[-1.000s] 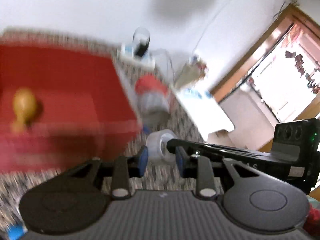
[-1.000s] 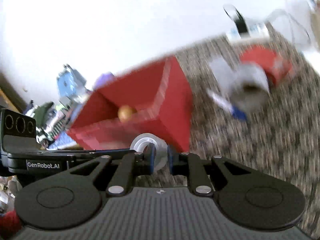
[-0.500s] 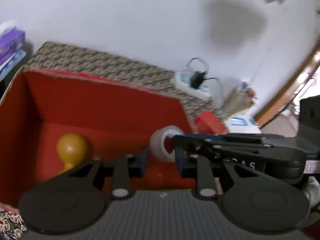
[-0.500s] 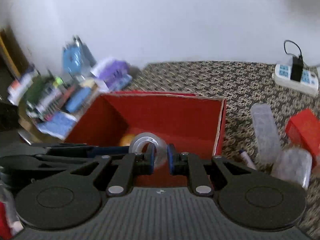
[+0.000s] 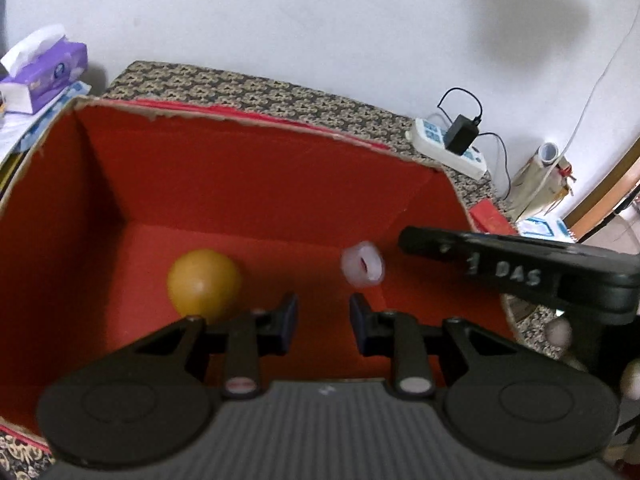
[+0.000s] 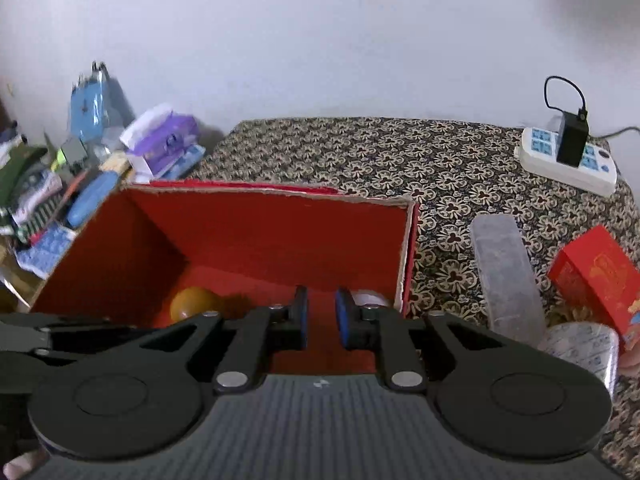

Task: Organize rigid objects
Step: 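Carry the tape roll into the red box and open the right gripper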

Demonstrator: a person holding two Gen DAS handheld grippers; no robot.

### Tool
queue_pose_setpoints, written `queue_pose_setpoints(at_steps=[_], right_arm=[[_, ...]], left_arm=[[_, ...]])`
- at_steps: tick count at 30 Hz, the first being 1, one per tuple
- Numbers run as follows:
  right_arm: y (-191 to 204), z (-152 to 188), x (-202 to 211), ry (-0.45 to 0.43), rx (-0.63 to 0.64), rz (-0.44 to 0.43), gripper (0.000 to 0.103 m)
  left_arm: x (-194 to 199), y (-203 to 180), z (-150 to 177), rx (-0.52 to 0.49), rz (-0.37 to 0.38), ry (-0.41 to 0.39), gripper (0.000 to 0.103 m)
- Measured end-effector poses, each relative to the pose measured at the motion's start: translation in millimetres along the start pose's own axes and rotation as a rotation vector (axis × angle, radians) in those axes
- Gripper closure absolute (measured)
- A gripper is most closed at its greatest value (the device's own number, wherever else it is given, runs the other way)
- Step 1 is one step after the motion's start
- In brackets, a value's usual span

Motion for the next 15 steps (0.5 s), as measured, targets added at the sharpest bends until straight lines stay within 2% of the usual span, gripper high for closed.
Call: queue_pose_setpoints(at_steps=[6,10,12,15], right_arm=[[-2.5,6.5,13.0,-0.012,-0.067,-0.006,0.102],[-0.4,12.9,25.0,-0.024,-0.1,-0.018,0.102],[2.2,15.5,31.0,-0.038,-0.104,-0.014,0.102],[5.9,20.5,39.9,-0.049,-0.126,-0.018,0.102]], left_arm=[[6.0,-7.4,1.0,-0.057,-0.111,-0.016,0.073],[16.7,-18.0,1.9,-0.105,-0.182,-0.052,0.06],[22.3,-22.6,3.0,-0.125,-0.207,-0.066,0.044],[32.9,-30.7,7.1,-0.165,-0.251,-0.098,0.037]])
Point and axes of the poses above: each gripper's, at about its wrist camera, not at the fingertips, and x roughly against the way its jaws point, y to its left, z to its underside, the point moved 1 cm from there along -x, roughly the way its jaws point, and after that the axes turned 5 degrees about -z, right-handed, at the moved point
